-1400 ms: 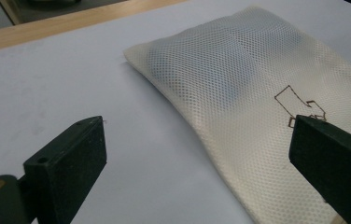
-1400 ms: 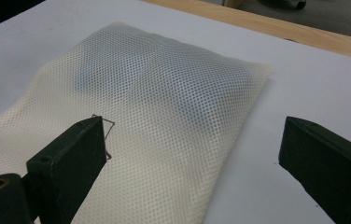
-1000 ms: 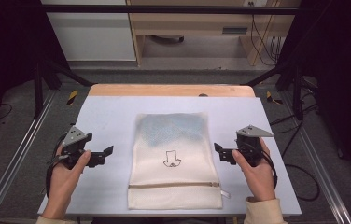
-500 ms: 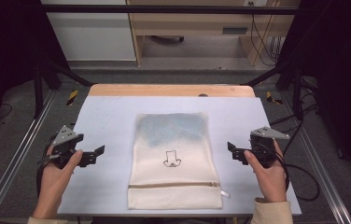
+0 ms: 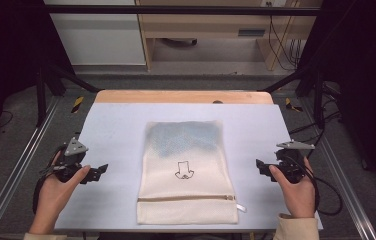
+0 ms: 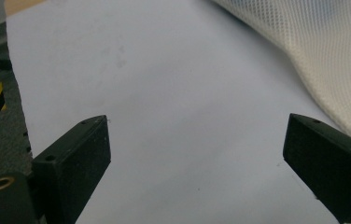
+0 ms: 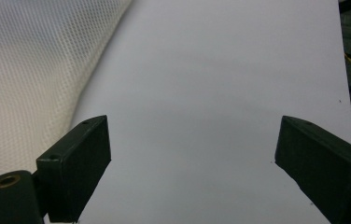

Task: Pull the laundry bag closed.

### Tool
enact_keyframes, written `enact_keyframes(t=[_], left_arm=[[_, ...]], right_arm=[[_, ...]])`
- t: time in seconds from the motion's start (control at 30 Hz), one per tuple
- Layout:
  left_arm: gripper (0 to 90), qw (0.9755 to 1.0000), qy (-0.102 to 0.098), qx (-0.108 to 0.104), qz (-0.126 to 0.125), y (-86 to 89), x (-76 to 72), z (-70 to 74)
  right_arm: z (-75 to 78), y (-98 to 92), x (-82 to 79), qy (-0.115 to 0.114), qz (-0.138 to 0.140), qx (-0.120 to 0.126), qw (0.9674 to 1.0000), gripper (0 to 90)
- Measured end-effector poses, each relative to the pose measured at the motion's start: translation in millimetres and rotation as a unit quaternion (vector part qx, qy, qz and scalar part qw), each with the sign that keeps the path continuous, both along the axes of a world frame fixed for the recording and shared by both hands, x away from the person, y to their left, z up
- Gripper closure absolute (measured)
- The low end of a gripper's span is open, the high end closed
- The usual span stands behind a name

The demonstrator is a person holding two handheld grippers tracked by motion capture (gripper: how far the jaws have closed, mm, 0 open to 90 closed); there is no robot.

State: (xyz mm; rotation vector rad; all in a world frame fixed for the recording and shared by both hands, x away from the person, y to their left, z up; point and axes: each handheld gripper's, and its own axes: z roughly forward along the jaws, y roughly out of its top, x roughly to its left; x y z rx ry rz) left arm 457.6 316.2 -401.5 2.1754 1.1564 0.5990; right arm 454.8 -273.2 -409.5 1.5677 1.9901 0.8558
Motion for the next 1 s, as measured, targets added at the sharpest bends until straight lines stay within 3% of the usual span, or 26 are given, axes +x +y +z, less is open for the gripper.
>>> enact_keyframes(t=[0.17,0.37,0.67,0.87,1.0], left_arm=[[8.8,0.9997,0.019,0.017,0.004,3.0,0.4,-6.8],[9.2,0.9985,0.047,0.027,0.005,3.4,1.1,-17.3],[8.8,0.9959,0.082,0.038,0.006,5.4,-1.1,-32.9],[7.9,0.9947,0.091,0.047,0.003,8.3,-8.1,-42.5],[7.7,0.9956,0.083,0.043,0.005,11.2,-12.6,-44.5]], right_arm=[[-11.7,-3.3,0.0,0.031,-0.006,-0.008,0.9995,13.0],[-21.5,-1.8,-3.5,0.05,0.001,-0.008,0.9987,14.4],[-35.4,4.3,-12.3,0.064,0.013,-0.012,0.9978,12.8],[-49.6,5.8,-20.1,0.065,0.019,-0.007,0.9977,11.4],[-54.4,6.0,-26.2,0.063,0.027,-0.003,0.9977,9.7]])
